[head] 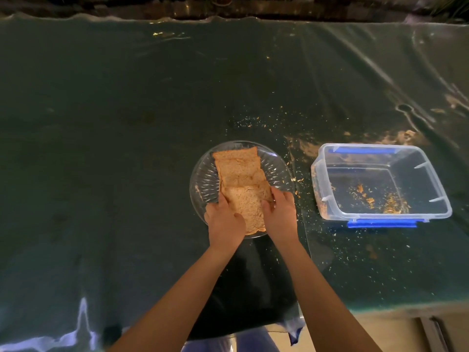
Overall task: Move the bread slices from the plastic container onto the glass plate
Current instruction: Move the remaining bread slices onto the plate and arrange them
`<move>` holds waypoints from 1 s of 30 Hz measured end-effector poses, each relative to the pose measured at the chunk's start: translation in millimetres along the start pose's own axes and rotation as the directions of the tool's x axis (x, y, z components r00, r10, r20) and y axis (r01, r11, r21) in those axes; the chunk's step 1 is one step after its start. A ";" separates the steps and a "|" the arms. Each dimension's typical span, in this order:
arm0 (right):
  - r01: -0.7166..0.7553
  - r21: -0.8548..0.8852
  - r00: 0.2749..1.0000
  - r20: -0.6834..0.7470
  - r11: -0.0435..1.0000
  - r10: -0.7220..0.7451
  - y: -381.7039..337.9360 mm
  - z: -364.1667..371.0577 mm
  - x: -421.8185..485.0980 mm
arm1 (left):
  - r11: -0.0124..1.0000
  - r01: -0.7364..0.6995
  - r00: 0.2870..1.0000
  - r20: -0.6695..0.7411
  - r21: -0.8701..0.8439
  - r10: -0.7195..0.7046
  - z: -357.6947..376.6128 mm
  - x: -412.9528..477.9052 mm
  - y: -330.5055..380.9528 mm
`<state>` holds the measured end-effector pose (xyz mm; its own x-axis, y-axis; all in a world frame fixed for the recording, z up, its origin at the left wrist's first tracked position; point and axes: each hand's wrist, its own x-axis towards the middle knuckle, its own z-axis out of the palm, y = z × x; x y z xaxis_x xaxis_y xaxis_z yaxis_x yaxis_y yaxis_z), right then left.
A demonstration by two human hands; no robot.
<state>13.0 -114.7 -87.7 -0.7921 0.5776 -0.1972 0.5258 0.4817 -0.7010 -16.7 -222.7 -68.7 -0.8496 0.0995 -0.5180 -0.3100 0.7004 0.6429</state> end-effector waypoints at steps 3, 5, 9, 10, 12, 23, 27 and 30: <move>0.023 0.001 1.000 0.010 1.000 -0.023 0.3 -3.7 -0.1 | 0.999 -0.042 0.999 -0.034 -0.001 0.041 -0.5 -3.5 -1.9; 0.027 0.009 0.999 0.022 1.000 -0.027 3.1 -5.6 -1.1 | 0.998 -0.062 0.998 -0.024 0.022 0.062 -0.5 -5.2 -3.4; 0.008 -0.004 0.998 0.064 1.000 -0.008 8.7 -5.5 1.3 | 0.998 -0.026 1.000 0.011 0.057 0.026 0.6 -4.0 -1.3; 0.010 -0.009 0.997 0.074 1.000 -0.009 8.7 -5.3 2.5 | 0.998 -0.016 1.000 0.010 0.056 0.015 1.0 -4.3 0.6; 0.022 0.005 0.997 0.070 1.000 -0.022 9.1 -4.4 5.5 | 0.999 0.011 1.000 -0.017 0.040 -0.011 2.3 -4.1 4.6; -0.051 0.267 0.972 0.233 0.962 -0.013 3.9 -2.5 40.3 | 0.977 -0.028 0.999 -0.044 -0.211 0.019 -12.2 16.8 21.1; -0.004 0.257 0.972 0.229 0.966 -0.057 3.0 -3.0 41.5 | 0.969 -0.033 0.998 -0.055 -0.246 0.020 -10.0 17.5 20.1; 0.041 0.256 0.977 0.191 0.966 -0.092 3.6 -2.7 38.3 | 0.962 -0.037 0.997 -0.078 -0.271 0.016 -8.5 16.4 18.4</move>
<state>-14.6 -89.1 -95.9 -0.8818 0.3941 -0.2592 0.3960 0.3201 -0.8606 -40.0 -214.2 -60.6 -0.8853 0.0550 -0.4618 -0.3825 0.4789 0.7902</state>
